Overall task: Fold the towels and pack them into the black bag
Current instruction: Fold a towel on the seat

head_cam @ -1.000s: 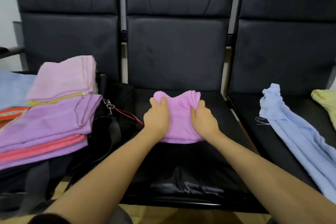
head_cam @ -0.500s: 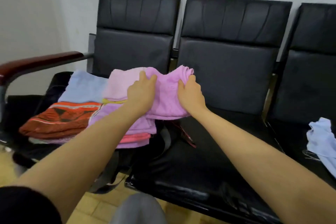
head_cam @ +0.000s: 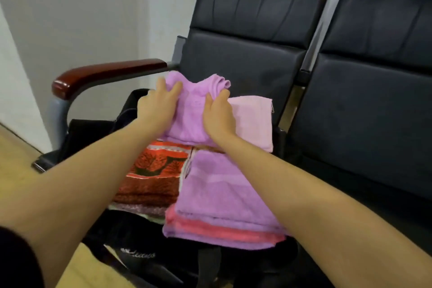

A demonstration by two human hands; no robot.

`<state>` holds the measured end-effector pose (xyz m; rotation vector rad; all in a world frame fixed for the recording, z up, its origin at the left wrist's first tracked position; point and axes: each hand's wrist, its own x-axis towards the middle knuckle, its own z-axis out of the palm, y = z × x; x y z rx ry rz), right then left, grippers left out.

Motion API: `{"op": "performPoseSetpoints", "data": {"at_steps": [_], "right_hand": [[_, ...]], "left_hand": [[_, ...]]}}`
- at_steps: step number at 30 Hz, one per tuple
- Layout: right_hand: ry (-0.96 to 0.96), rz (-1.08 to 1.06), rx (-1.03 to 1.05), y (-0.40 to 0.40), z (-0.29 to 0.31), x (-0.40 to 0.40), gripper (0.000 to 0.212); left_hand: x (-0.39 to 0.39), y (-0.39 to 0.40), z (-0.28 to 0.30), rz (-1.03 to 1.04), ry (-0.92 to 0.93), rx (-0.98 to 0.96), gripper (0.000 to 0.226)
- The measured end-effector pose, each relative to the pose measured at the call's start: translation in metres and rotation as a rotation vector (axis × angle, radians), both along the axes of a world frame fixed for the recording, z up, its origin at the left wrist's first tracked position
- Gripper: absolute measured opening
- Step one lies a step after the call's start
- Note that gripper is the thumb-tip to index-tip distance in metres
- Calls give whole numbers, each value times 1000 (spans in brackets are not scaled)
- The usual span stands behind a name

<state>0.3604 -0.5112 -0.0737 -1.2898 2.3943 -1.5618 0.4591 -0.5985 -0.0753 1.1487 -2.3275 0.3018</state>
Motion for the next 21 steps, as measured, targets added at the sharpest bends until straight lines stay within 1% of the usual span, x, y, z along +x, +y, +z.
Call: {"op": "performPoseSetpoints", "data": {"at_steps": [2,3,4,6,7,8,9,11,13,14,16,17,19,21], "right_hand": [[-20,21,13,-27,-7,-2,40],[-11,8,55,-40,-12,-4,41],[40,-35,140,-50,-19,-7,44],[242,-168,336,-62,-34,-13,55],[345,-206,383,-64,-41,-15,62],[444,-214,387,-65,-45,-18,69],[548,-194,359,-66,-48,-21,73],[781,-98,324,-66,-46,-28,71],[955,26,419,-67,-43,-33,67],[992,69,486,-68,-42,-35,64],[972,101,590,-69,-47,-40,55],[915,94,631,-69,-51,-43,54],[783,55,690,-70,-58,-45,56],[734,17,682,-69,-62,-45,58]], "left_hand": [[-1,-26,-4,26,-2,12,36],[-2,-39,-9,39,-5,-16,35],[-3,-50,-15,40,-3,-80,34],[-5,-65,-31,16,-92,-187,40],[-9,-73,-41,8,-158,-233,43],[-12,-78,-49,-19,-206,-254,45],[-16,-80,-54,-62,-232,-248,45],[-22,-80,-65,-153,-220,-137,46],[-22,-90,-81,-126,-166,-56,51],[-21,-96,-85,-90,-172,-12,56],[-21,-103,-88,-37,-181,45,61],[-23,-104,-88,-32,-190,69,61],[-25,-104,-87,-28,-222,136,61],[-25,-103,-87,-27,-230,176,61]]}}
